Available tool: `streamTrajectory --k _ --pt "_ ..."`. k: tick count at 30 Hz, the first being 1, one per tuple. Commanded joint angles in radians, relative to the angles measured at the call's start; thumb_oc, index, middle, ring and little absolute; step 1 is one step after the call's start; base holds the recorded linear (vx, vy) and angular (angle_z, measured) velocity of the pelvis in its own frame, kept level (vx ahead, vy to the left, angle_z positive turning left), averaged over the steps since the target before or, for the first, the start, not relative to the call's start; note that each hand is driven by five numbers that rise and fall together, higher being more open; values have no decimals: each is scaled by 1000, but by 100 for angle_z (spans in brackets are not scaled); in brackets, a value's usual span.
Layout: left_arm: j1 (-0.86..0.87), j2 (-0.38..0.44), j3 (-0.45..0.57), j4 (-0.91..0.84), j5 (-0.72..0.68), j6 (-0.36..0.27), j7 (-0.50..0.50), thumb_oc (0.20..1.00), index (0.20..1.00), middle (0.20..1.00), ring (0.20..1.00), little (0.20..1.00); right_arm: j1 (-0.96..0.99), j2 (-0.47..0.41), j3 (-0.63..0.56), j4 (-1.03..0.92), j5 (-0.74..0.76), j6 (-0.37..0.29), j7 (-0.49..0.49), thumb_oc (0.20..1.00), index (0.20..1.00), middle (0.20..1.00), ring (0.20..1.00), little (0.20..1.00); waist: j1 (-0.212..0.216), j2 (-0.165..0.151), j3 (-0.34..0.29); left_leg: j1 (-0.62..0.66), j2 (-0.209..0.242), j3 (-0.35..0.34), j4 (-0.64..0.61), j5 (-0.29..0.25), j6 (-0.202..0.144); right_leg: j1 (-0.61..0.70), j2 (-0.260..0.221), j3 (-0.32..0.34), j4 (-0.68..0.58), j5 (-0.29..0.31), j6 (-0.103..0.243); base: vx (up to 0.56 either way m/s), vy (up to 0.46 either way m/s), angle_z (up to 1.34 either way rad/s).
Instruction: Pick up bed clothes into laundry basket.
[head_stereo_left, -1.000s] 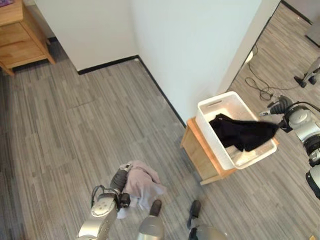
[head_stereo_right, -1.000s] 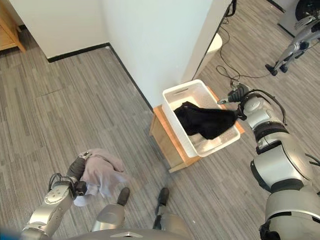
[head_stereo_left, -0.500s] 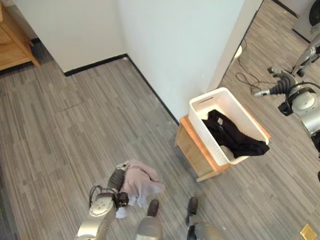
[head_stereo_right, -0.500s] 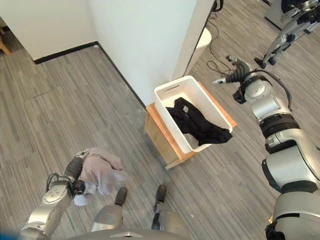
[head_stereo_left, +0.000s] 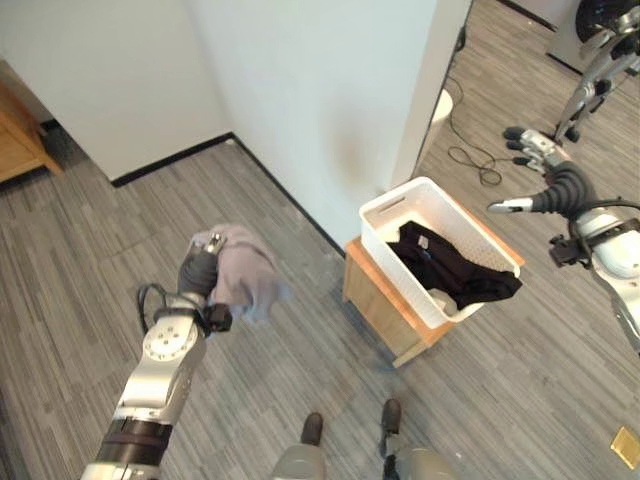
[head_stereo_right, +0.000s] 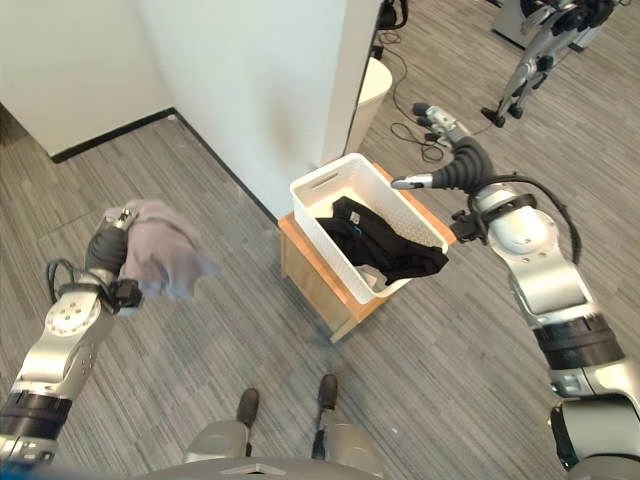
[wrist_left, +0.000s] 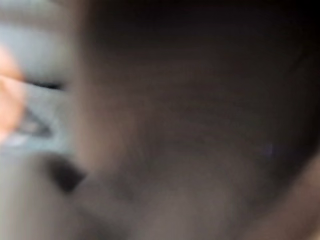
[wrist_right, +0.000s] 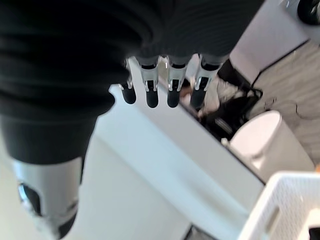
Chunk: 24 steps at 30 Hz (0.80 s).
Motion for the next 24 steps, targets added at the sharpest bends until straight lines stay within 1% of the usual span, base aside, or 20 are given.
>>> streamTrajectory --k 1,3,4,5,6,7,8,10,11,15,16,17,18,20,22,24 --pt "-81 58 -26 -21 39 -78 0 200 200 200 200 200 26 -32 -50 -52 43 -61 2 1000 1000 1000 1000 1000 -33 -13 -107 -36 -10 14 3 -14 34 67 -20 -19 14 -78 54 34 -7 -8" --pt "-107 67 -28 -19 46 -78 -3 200 200 200 200 200 94 -15 -113 -93 51 -70 6 1000 1000 1000 1000 1000 -54 -6 -118 -30 -8 22 3 -18 33 67 -20 -12 14 -80 55 45 -14 -16" --pt "-158 77 -51 3 48 -75 -2 200 200 200 200 200 168 16 -173 -137 73 -72 12 1000 1000 1000 1000 1000 -76 2 -129 -24 -6 33 3 -21 31 68 -17 -3 14 -82 57 47 -18 -21" --pt "-178 80 -64 16 45 -77 0 200 200 200 200 200 193 29 -189 -151 83 -73 13 1000 1000 1000 1000 1000 -78 2 -133 -23 -5 36 3 -22 30 68 -17 -1 14 -81 57 40 -21 -22" --pt "-204 79 -77 34 35 -76 6 200 200 200 200 200 215 50 -193 -145 104 -76 9 1000 1000 1000 1000 1000 -91 7 -137 -21 -4 42 3 -22 29 67 -16 3 14 -81 57 26 -20 -30" --pt "-233 83 -93 60 25 -78 8 200 200 200 200 200 236 62 -201 -152 119 -80 17 1000 1000 1000 1000 1000 -96 8 -140 -20 -2 47 3 -23 28 67 -15 6 14 -82 58 21 -20 -25" --pt "-256 87 -104 75 17 -75 9 200 200 200 200 200 247 81 -196 -152 146 -83 16 1000 1000 1000 1000 1000 -104 12 -141 -19 -2 50 3 -23 27 67 -14 10 14 -81 58 14 -19 -19" --pt "-327 91 -142 127 -13 -82 17 200 200 200 200 200 270 159 -164 -164 273 -102 47 1000 1000 1000 1000 1000 -116 18 -142 -19 -1 58 3 -21 25 62 -14 14 14 -79 59 6 -17 -14" --pt "-373 84 -172 158 -40 -85 23 200 200 200 200 200 285 221 -119 -169 390 -110 78 1000 1000 1000 1000 1000 -120 21 -143 -20 0 60 3 -20 24 59 -13 15 14 -79 59 3 -12 -22" --pt "-375 84 -174 159 -40 -86 23 200 200 200 200 200 285 222 -120 -169 390 -110 78 1000 1000 1000 1000 1000 -120 21 -143 -20 0 60 3 -20 24 59 -14 15 14 -79 59 -1 -4 -15" --pt "-413 74 -196 184 -61 -86 30 200 200 200 200 200 297 276 -77 -153 480 -111 95 1000 1000 1000 1000 1000 -124 26 -142 -22 0 62 3 -17 24 56 -13 17 14 -78 58 -16 -23 6" --pt "-504 74 -246 252 -95 -90 43 200 200 200 200 200 362 393 16 -152 603 -100 135 1000 1000 1000 1000 1000 -132 32 -138 -24 1 69 3 -13 22 49 -10 21 14 -76 59 -11 -49 9" --pt "-645 75 -303 354 -122 -82 45 200 200 200 200 200 476 471 139 -181 654 -56 183 1000 1000 1000 1000 1000 -154 36 -137 -24 7 91 3 -9 15 37 -5 34 14 -69 65 -5 -48 9" --pt "-705 52 -330 414 -123 -86 44 200 200 200 200 200 488 473 200 -200 677 -42 212 1000 1000 1000 1000 1000 -158 33 -134 -26 9 102 3 -7 11 29 -3 41 14 -65 68 0 -26 -2" --pt "-777 28 -360 500 -110 -88 45 200 200 200 200 200 480 444 266 -211 647 -25 227 1000 1000 1000 1000 1000 -167 31 -125 -28 12 120 3 -5 7 14 2 56 14 -57 73 -17 -4 -32" --pt "-803 25 -368 527 -110 -91 45 200 200 200 200 200 475 440 280 -213 647 -21 229 1000 1000 1000 1000 1000 -169 28 -120 -30 14 128 3 -4 7 9 4 62 14 -54 74 -15 -2 -30"
